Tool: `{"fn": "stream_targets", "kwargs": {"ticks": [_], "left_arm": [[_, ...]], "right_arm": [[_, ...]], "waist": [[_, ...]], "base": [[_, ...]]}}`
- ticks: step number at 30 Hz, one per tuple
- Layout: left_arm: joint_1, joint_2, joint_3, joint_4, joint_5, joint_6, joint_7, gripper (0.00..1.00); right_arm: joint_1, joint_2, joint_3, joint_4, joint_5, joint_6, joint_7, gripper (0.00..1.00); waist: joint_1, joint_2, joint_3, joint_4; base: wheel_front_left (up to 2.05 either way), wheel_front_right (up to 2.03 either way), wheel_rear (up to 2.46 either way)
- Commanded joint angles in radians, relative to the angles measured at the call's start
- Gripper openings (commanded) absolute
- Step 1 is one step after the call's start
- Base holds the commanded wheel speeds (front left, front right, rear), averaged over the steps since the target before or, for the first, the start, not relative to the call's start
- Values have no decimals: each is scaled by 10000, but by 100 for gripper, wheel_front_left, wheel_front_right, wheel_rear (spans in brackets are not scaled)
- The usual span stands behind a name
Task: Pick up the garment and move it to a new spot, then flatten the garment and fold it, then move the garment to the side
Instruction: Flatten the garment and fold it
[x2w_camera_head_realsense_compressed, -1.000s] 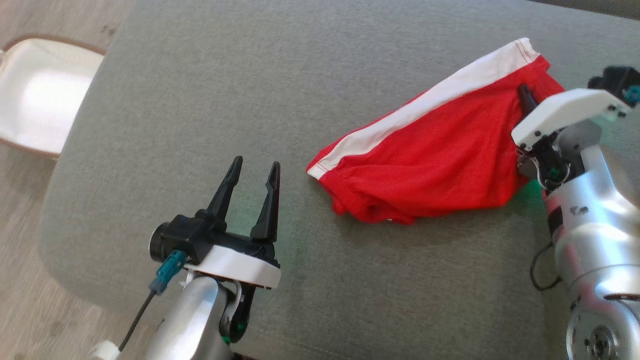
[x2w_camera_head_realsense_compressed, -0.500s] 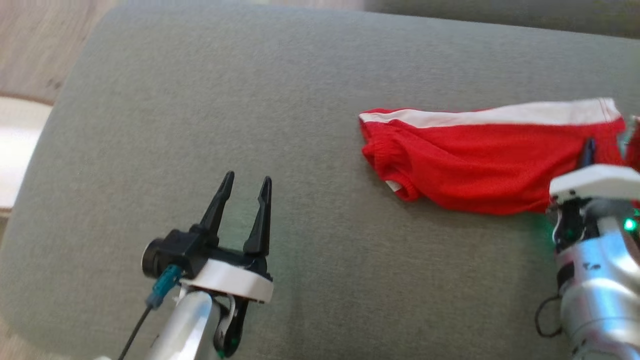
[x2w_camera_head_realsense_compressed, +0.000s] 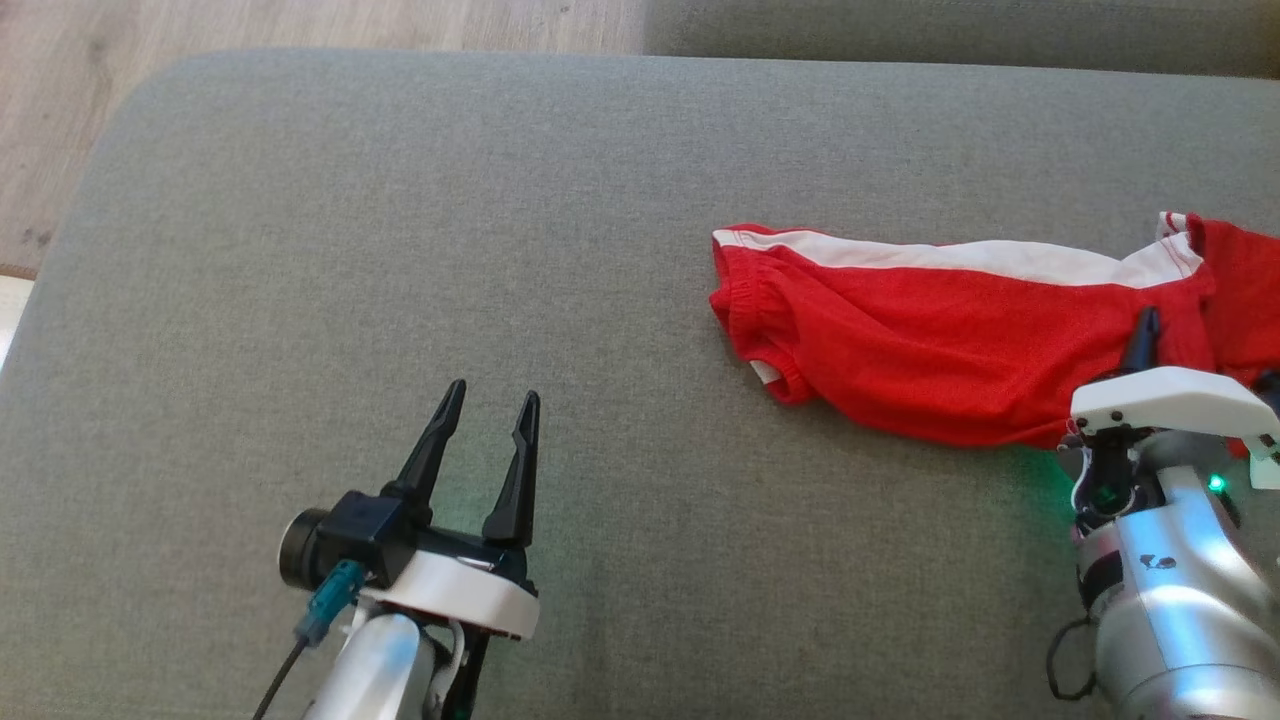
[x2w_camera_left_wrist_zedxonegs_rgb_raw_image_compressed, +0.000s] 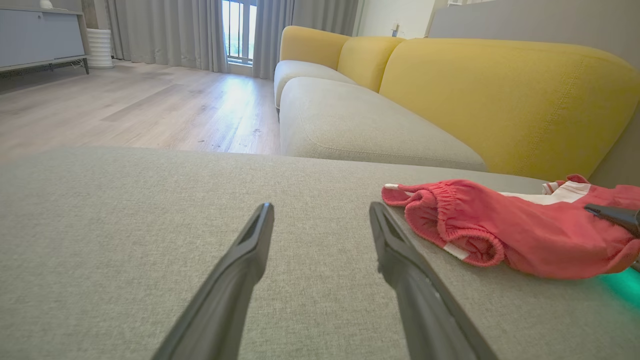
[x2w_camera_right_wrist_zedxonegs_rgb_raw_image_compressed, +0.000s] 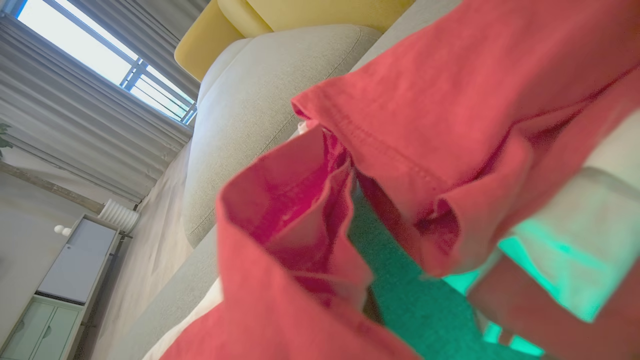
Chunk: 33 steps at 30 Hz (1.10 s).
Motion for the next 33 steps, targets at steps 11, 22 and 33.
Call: {"fn": "stream_targets", "kwargs": {"ticks": [11,22,33], "left_arm": [[-161,72,453,-10,100,-123,-95,100],[-25,54,496,41,44,-148,-95,100],[-19,42,384,63,12,-155,-95,100]], "right_arm": [[-327,107,1799,-974,1451,67,-219,0],[65,108,4572,-2032,2715,67,-224,0],[-49,108,6462,-2113,3517,67,-225,0]], "waist": [[0,0,-175,308],[0,0,-417,752],[0,0,-351,1227]], "base": [[0,0,0],[0,0,0],[0,0,0]]}}
